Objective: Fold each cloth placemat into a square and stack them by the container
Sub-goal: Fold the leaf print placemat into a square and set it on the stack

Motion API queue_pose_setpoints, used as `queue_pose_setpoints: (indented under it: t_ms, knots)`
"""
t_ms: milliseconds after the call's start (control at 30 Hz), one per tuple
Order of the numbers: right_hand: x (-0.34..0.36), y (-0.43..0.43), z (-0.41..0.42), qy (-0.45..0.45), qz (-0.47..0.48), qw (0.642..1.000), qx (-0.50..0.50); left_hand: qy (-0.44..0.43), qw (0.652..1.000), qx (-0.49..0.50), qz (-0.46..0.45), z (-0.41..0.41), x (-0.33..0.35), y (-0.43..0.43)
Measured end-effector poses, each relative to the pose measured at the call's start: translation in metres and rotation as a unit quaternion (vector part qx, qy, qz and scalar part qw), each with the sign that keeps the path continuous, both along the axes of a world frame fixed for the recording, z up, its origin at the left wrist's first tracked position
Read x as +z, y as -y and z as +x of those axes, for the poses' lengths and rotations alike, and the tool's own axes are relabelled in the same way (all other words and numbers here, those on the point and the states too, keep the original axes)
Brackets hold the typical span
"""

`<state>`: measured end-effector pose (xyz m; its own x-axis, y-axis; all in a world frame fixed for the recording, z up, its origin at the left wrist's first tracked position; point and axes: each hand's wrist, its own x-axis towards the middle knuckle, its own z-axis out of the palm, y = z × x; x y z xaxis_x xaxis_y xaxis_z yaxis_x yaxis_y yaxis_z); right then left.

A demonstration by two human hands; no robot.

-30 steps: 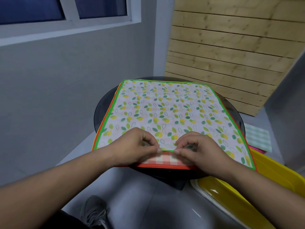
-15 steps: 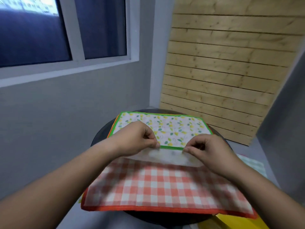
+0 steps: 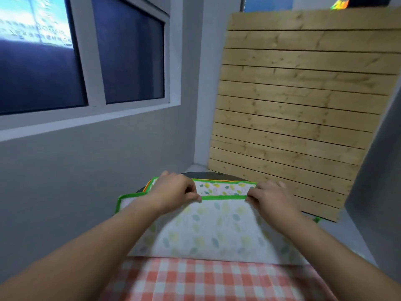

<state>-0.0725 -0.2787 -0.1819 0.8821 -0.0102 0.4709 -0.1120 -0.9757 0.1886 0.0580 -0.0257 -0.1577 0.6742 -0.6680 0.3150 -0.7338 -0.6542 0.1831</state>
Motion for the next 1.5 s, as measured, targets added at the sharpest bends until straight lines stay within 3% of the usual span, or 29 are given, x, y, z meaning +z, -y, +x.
queue_pose_setpoints:
  t_ms: [100,267,433,600,933,1333,1500]
  knots:
    - [-0.020,0.003,0.018,0.023,0.022,0.999,-0.036,-0.007,1.000,-0.017,0.007,0.023,-0.015,0.005]
    - [-0.049,0.013,0.041,-0.013,0.291,0.953,-0.086,-0.055,0.997,0.006,-0.049,0.044,-0.050,0.019]
    - [-0.075,0.032,0.047,-0.048,0.379,0.920,-0.089,-0.173,0.966,0.102,-0.160,0.049,-0.093,0.024]
    - [-0.089,0.031,0.046,-0.014,0.383,0.918,-0.102,-0.208,0.954,0.098,-0.193,0.050,-0.112,0.023]
    - [-0.095,0.031,0.047,-0.005,0.386,0.916,-0.111,-0.180,0.958,0.115,-0.189,0.054,-0.120,0.027]
    - [-0.091,0.030,0.049,-0.049,0.356,0.925,-0.127,-0.138,0.966,0.148,-0.161,0.053,-0.121,0.025]
    - [-0.090,0.030,0.047,-0.048,0.364,0.924,-0.110,-0.124,0.973,0.160,-0.109,0.050,-0.113,0.027]
